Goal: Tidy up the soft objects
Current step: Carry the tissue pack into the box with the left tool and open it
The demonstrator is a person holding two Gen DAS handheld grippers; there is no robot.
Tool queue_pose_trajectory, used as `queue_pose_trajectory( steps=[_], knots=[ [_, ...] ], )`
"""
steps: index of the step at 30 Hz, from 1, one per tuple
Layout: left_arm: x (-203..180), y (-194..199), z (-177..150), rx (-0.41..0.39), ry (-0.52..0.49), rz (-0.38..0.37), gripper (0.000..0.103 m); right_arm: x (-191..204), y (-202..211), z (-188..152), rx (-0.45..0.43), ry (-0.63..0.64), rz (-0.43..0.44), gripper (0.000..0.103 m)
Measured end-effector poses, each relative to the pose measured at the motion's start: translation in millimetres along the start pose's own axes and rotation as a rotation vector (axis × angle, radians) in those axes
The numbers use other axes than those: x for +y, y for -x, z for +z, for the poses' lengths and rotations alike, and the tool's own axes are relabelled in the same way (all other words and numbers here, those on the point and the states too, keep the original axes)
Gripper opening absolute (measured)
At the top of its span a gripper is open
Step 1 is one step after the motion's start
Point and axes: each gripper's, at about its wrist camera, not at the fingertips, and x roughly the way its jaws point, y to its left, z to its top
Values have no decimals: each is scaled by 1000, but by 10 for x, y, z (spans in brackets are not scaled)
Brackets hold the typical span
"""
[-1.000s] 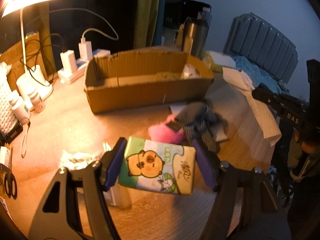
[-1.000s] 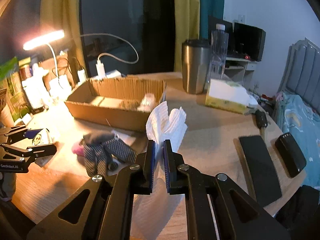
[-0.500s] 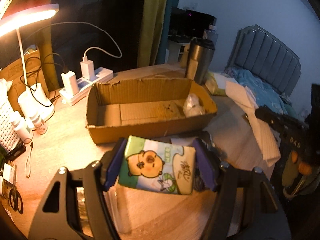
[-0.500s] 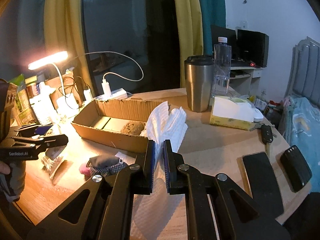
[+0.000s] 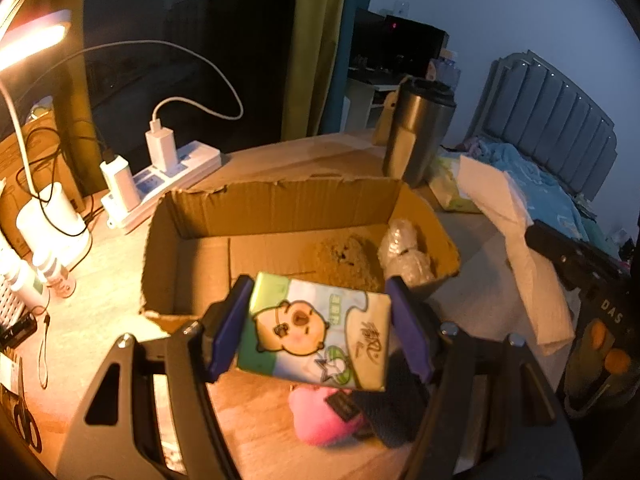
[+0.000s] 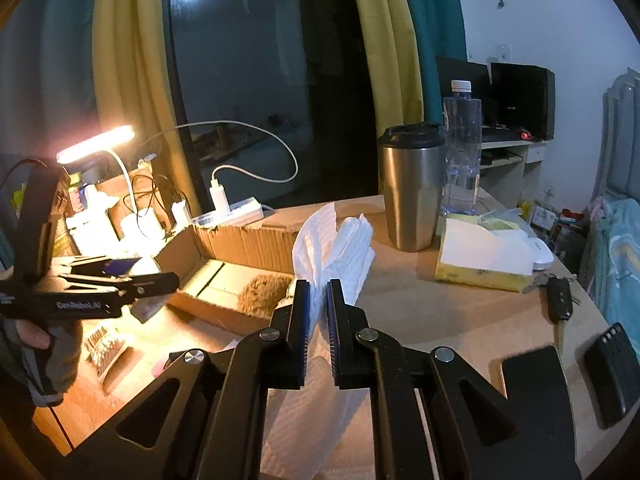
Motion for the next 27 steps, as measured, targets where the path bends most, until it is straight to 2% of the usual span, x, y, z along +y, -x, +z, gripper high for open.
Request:
queue_pose_trajectory(
  steps=[9,16,24,27],
  knots=[
    [13,-271,106,9,7,48,69,-171,-183,28,8,-27,29,10],
    [102,-514,142,33,29,76,68,-342,-272,9,20,-61,20,10],
    [164,-735,101,112,55,87,69,-385,-340,-29,42,-74,9,10],
    [170,-714,88,111,59,89,77,-362,-346,-19,43,-70,5,10]
  ],
)
